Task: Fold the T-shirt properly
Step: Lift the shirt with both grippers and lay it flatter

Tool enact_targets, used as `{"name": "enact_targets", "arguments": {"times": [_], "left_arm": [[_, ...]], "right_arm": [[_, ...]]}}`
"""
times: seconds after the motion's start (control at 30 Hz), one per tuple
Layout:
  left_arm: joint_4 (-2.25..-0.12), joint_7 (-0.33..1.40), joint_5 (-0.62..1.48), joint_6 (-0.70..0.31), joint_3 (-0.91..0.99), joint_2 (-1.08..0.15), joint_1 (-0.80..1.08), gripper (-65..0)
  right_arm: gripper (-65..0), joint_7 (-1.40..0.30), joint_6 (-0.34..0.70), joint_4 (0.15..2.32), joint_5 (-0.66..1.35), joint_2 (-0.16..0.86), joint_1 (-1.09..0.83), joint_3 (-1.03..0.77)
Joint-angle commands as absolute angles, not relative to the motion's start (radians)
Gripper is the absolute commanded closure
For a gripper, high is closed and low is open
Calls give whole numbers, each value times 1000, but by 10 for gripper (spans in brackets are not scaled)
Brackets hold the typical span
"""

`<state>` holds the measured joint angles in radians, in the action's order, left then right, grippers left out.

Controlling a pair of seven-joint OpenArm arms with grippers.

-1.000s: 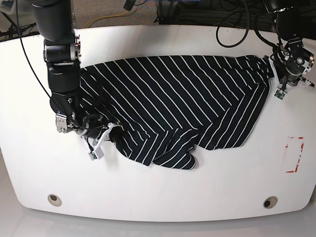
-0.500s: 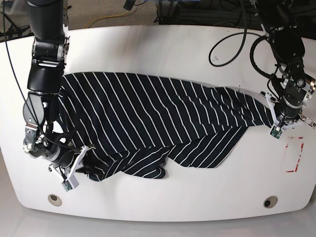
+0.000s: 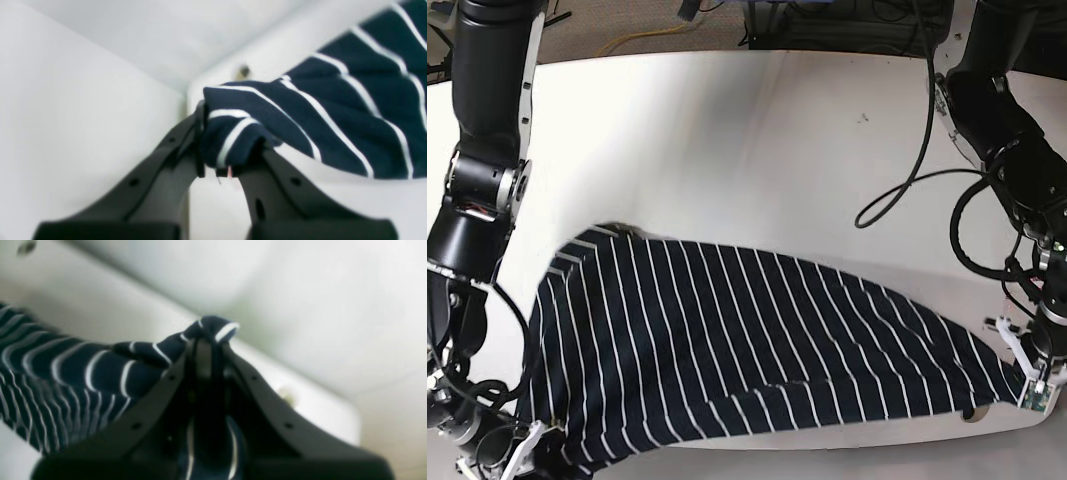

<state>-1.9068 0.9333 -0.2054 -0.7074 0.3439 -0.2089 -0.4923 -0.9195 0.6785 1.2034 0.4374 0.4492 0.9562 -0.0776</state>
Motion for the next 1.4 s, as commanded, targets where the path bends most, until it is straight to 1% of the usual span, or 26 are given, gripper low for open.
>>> {"name": "enact_targets", "arguments": {"times": [0.0, 0.1, 0.2, 0.27, 0.4, 0.5, 0.67, 0.83, 1.0, 1.07, 1.17, 1.3, 1.37], "left_arm": [[-1922, 912, -203, -698, 358, -231, -619, 0], [-1910, 912, -199, -698, 367, -292, -731, 0], [-1865, 912, -197, -698, 369, -328, -802, 0], [-1839, 912, -194, -698, 369, -358, -837, 0], [-1840, 912, -133, -698, 369, -386, -834, 0], [-1863, 912, -94, -698, 371, -404, -794, 0], [-1937, 912, -82, -698, 371, -409, -680, 0], [-1989, 912, -81, -698, 375, -409, -555, 0], [-2017, 912, -79, -698, 383, -407, -383, 0], [-2017, 912, -79, -698, 424, -406, -300, 0], [-2015, 912, -65, -698, 453, -404, -193, 0], [-2015, 908, -22, -698, 455, -404, -5, 0], [-2014, 908, -12, -698, 456, -404, 50, 0]], "right_arm": [[0, -898, 676, 1222, 456, 484, 1084, -33], [0, -898, 677, 1225, 492, 524, 1182, 47], [0, -903, 677, 1225, 544, 550, 1247, 77], [0, -937, 677, 1225, 578, 575, 1279, 84], [0, -967, 698, 1227, 653, 618, 1274, 81], [0, -987, 698, 1227, 714, 647, 1221, 77], [0, -993, 698, 1231, 855, 694, 1032, -36], [0, -1021, 698, 1322, 886, 707, 809, -150], [0, -1026, 698, 1437, 886, 679, 522, -278], [0, -1026, 698, 1489, 886, 656, 406, -325], [0, -1026, 698, 1543, 886, 619, 271, -380], [0, -1026, 698, 1606, 886, 564, 101, -433], [0, -1026, 698, 1630, 886, 541, 44, -449]]}}
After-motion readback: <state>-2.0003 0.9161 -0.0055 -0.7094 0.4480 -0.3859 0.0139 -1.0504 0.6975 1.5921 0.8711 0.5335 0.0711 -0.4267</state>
